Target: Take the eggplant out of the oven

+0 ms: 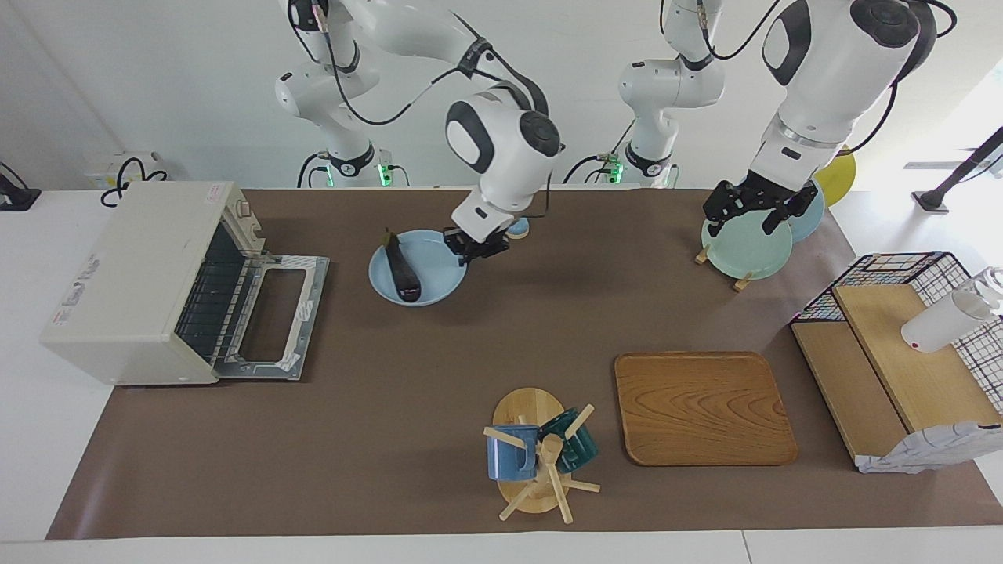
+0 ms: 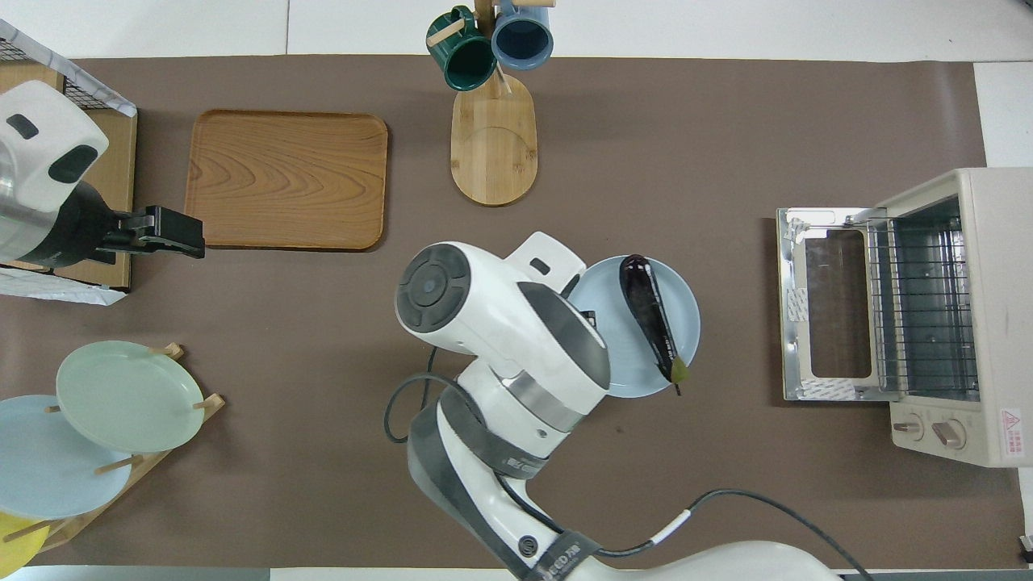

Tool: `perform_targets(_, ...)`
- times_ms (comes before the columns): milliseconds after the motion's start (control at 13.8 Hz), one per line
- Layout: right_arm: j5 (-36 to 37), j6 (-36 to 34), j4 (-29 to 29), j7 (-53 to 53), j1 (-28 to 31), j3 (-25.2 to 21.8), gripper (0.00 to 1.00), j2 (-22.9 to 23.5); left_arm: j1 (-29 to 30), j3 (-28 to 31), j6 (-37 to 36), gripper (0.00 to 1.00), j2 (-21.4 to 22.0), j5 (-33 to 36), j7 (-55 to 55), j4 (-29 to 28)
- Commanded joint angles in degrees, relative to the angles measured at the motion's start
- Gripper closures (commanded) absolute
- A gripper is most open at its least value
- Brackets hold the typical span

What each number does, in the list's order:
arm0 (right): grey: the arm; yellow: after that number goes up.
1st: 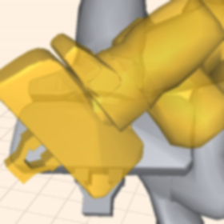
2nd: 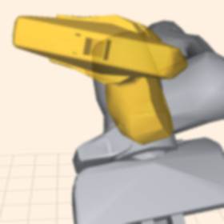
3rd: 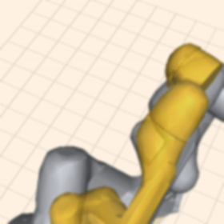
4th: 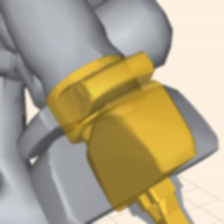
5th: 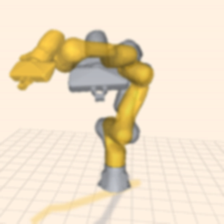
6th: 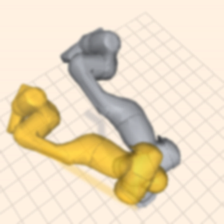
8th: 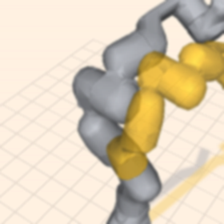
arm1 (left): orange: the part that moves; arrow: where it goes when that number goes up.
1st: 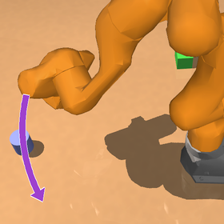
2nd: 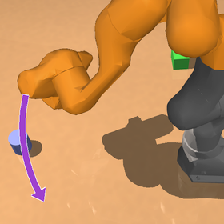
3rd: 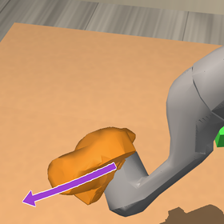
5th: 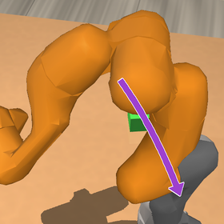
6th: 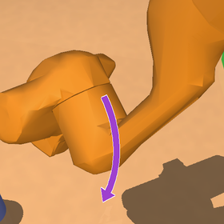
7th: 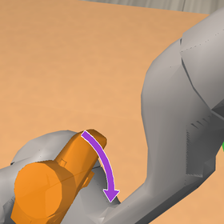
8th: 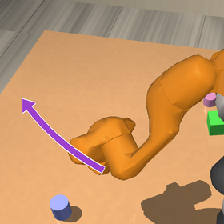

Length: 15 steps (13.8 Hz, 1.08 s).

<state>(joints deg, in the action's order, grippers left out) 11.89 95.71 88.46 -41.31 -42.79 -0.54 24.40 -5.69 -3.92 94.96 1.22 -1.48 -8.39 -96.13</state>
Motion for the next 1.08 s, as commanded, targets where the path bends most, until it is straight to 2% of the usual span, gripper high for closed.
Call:
perform_targets(0,-3.70,4.45,-1.91,-2.45,-0.54,-0.08,1.00,3.20,0.59,-0.12,0.40,0.00,0.89,0.25,0.39,-0.46)
perform_targets(144,-5.72,10.35,2.05,-4.03,-0.63,0.27,1.00,2.85,1.64,-0.12,0.40,0.00,0.80,0.25,0.65,-0.46)
perform_targets(217,-6.60,12.29,2.58,-5.86,-1.15,1.49,1.00,3.19,1.64,-0.12,0.40,0.00,0.89,0.25,0.65,-0.46)
perform_targets(578,-9.16,20.20,4.34,-8.08,-1.95,1.68,1.00,4.34,1.73,-0.12,0.49,0.00,0.89,0.25,0.48,-0.55)
perform_targets(722,-9.34,25.64,5.92,-8.25,-2.12,1.68,1.00,4.34,1.82,-0.12,0.49,0.00,0.89,0.25,0.48,-0.55)
perform_targets(866,-9.34,28.12,6.02,-8.08,-1.86,1.68,0.65,4.34,1.73,-0.12,0.49,0.00,0.89,0.25,0.48,-0.55)
perform_targets(1011,-9.08,30.05,5.32,-7.29,-1.95,1.68,0.20,4.34,1.73,-0.12,0.49,0.00,0.89,0.25,0.57,-0.55)
